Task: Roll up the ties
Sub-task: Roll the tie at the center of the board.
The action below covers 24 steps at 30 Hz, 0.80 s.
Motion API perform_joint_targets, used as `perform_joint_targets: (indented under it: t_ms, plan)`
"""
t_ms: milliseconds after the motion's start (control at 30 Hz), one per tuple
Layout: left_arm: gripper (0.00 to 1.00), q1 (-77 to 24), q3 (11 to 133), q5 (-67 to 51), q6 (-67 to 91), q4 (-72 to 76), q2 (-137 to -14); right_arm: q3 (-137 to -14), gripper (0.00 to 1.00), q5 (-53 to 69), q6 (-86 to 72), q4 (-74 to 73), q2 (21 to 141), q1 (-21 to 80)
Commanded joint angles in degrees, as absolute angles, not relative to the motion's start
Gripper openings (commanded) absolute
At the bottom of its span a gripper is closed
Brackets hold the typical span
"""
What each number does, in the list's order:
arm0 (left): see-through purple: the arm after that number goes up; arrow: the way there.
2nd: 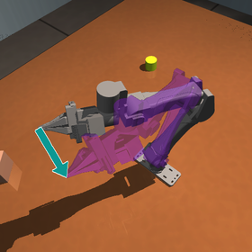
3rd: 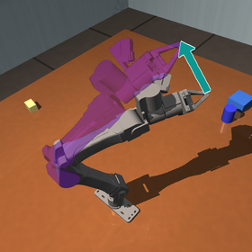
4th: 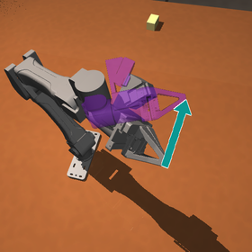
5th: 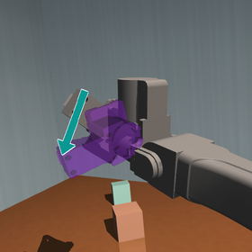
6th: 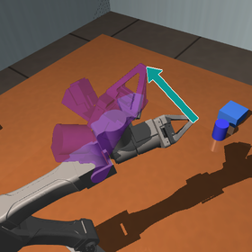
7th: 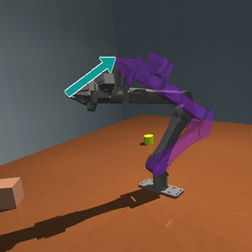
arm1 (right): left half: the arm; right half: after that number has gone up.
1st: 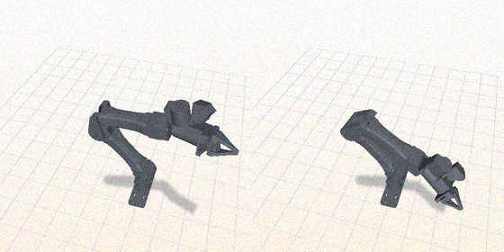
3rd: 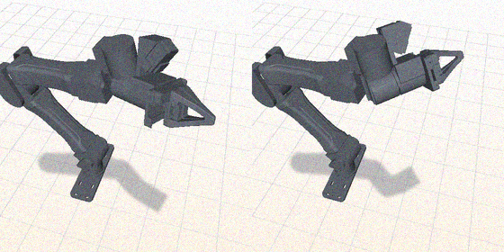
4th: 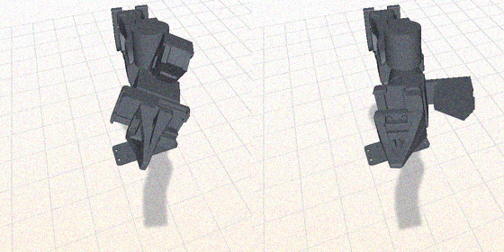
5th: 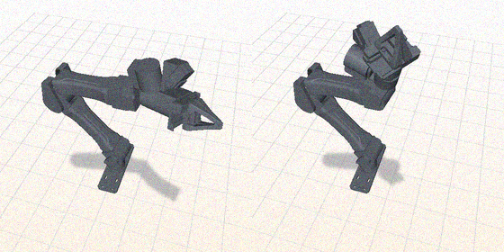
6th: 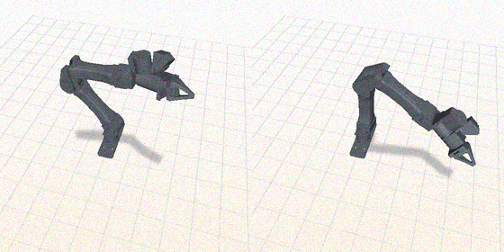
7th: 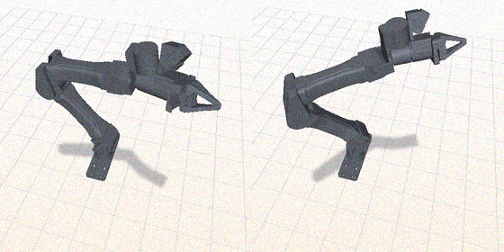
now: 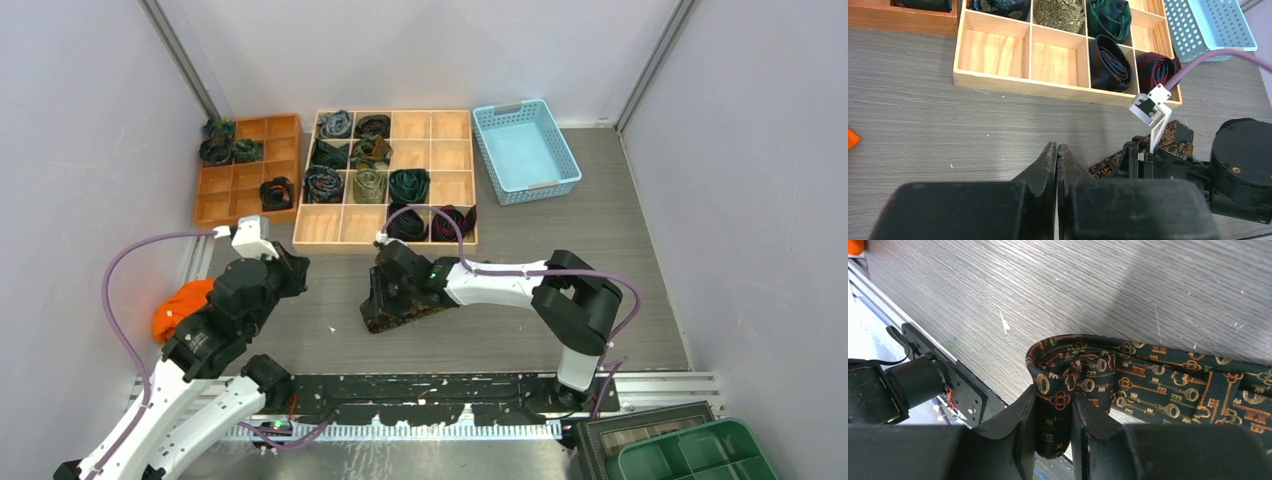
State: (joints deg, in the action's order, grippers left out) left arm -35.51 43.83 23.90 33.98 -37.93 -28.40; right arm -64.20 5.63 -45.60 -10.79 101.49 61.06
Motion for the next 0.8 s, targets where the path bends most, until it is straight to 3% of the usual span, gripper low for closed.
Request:
perform_joint_targets:
  t_ms: [0, 333, 567, 767]
  plan:
    - [0.00, -35.4, 46.2, 23.0, 33.2, -35.2, -29.2, -58.5, 0.27, 14.2, -49.9, 4.8, 99.2, 58.4]
    - [0.00, -35.4, 46.6, 20.9, 33.2, -32.4, -32.5, -45.6, 0.27, 19.8, -55.5, 20.7, 95.3, 52.3]
    - [0.00, -35.4, 46.5, 18.6, 34.1, -30.1, -35.0, -40.9, 0.27, 20.6, -55.8, 21.3, 94.8, 49.2]
    - [0.00, -35.4, 45.9, 17.7, 34.3, -29.6, -35.5, -41.2, 0.54, 18.9, -53.4, 15.9, 94.6, 48.3]
